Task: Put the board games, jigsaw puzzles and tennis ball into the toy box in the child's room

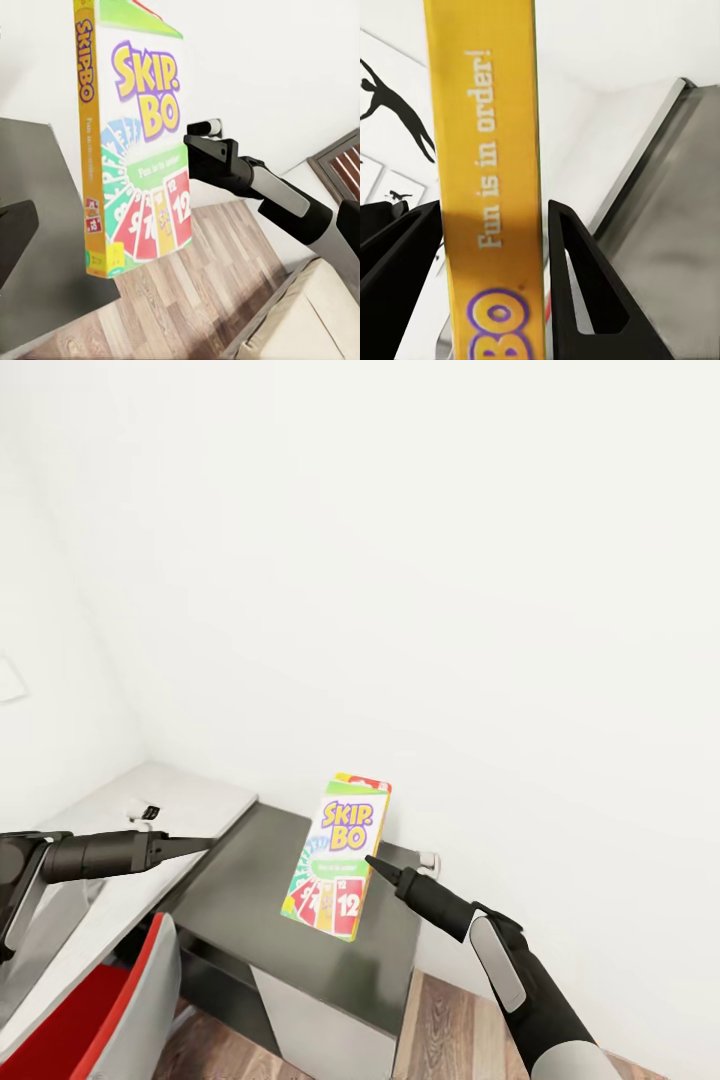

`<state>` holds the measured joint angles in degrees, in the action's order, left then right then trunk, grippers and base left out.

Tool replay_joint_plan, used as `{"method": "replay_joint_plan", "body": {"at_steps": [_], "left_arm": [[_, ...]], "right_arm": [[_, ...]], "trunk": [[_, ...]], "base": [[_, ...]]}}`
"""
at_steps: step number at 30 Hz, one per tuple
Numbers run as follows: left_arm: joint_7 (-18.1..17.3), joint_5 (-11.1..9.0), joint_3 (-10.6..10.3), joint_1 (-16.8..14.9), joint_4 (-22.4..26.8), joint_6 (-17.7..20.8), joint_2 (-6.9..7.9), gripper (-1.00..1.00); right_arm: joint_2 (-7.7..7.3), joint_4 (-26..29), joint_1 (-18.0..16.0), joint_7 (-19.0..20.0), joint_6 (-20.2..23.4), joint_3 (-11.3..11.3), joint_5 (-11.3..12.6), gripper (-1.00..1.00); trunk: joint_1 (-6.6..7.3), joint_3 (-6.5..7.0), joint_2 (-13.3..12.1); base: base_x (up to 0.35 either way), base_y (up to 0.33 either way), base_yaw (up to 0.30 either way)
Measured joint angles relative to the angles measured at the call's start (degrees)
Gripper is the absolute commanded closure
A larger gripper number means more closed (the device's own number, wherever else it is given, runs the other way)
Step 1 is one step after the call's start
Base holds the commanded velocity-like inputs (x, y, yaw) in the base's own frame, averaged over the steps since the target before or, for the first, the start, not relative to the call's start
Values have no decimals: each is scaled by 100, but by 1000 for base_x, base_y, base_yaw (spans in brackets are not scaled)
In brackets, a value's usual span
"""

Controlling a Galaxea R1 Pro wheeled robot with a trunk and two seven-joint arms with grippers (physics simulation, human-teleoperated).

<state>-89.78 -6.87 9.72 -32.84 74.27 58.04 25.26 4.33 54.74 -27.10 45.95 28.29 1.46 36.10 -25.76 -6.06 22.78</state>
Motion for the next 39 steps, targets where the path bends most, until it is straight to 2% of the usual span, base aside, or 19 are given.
{"method": "replay_joint_plan", "body": {"at_steps": [16, 26, 39], "left_arm": [[0, 0, 14, 1, 0, 6, 3, -100], [0, 2, 14, 1, 0, 6, 3, -100], [0, 8, 18, 1, 0, 4, 7, -100]], "right_arm": [[8, 0, 0, -3, -1, 3, -3, 100], [20, -3, -1, -11, -2, 4, -16, 100], [3, 5, 1, 0, -7, 4, -24, 100]], "trunk": [[1, 21, 1], [1, 71, 1], [2, 142, 0]], "base": [[-19, 104, 60], [-20, 36, 223], [-31, 169, 244]]}}
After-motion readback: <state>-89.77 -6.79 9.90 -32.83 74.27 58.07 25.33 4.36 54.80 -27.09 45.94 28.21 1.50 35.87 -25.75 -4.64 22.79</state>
